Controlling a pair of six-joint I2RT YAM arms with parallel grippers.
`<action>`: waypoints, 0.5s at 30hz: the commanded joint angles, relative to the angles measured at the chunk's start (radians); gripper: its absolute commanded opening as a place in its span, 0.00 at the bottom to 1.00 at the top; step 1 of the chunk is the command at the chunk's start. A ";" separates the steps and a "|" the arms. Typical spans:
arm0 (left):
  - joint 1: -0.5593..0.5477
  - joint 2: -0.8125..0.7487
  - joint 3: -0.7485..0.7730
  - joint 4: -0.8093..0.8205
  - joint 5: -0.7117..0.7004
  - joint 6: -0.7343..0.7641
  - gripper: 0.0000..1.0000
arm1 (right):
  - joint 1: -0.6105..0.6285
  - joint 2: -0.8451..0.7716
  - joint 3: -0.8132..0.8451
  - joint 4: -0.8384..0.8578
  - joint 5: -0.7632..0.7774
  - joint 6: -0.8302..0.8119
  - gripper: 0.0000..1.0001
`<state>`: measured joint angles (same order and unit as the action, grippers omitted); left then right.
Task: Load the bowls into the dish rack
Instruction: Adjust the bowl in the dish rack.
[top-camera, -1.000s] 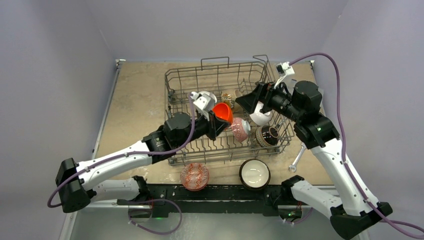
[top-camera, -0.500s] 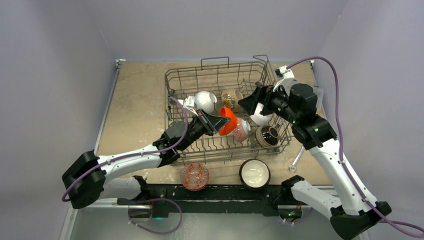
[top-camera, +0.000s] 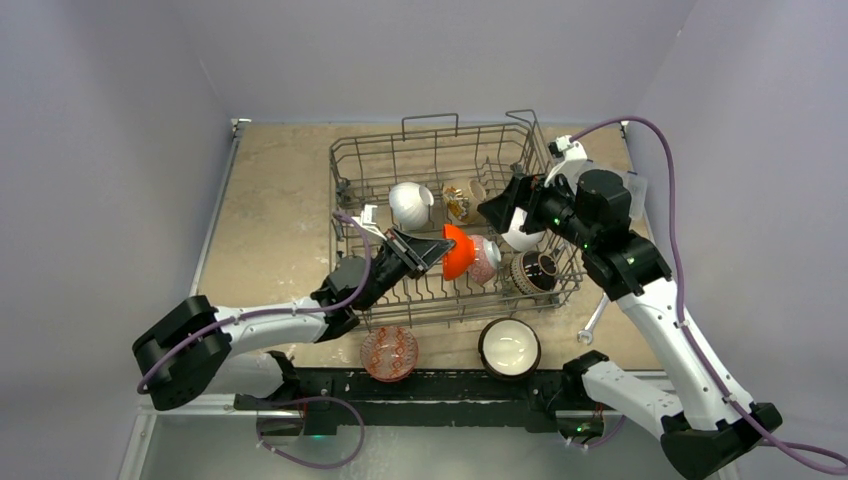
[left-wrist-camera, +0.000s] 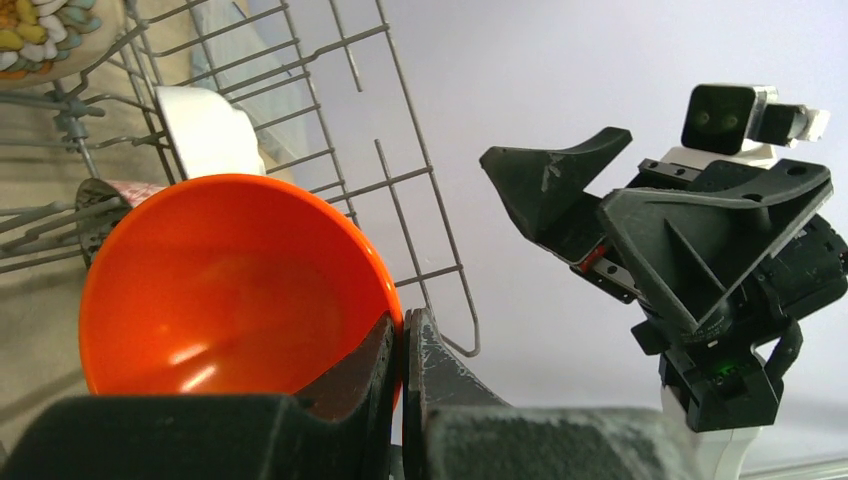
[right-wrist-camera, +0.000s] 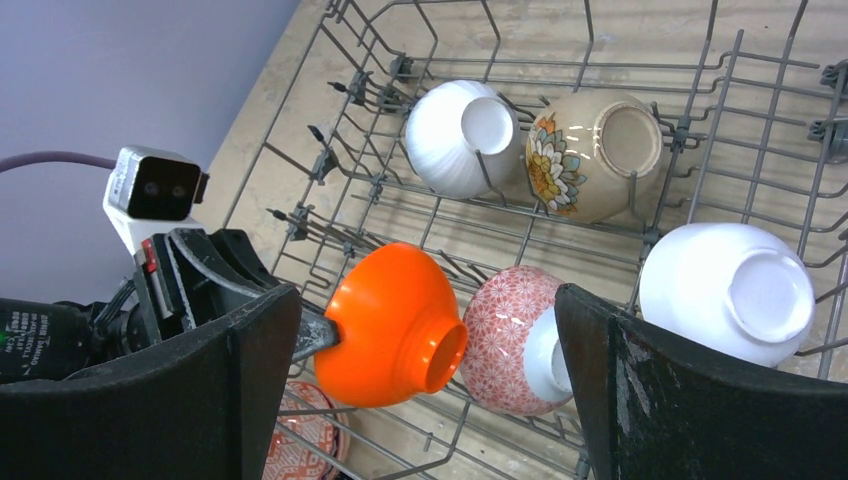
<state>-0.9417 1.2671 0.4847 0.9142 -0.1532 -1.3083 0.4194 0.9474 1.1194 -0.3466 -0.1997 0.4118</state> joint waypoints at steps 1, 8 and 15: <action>0.008 -0.009 -0.024 0.151 -0.040 -0.080 0.00 | -0.001 -0.006 -0.004 0.019 0.008 -0.022 0.99; 0.014 -0.020 -0.069 0.155 -0.080 -0.114 0.00 | -0.002 -0.004 -0.007 0.021 0.010 -0.025 0.99; 0.022 0.024 -0.117 0.266 -0.062 -0.147 0.00 | -0.002 -0.004 -0.007 0.019 0.006 -0.027 0.99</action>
<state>-0.9272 1.2709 0.3836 1.0245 -0.2173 -1.4090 0.4194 0.9485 1.1103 -0.3466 -0.1997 0.4004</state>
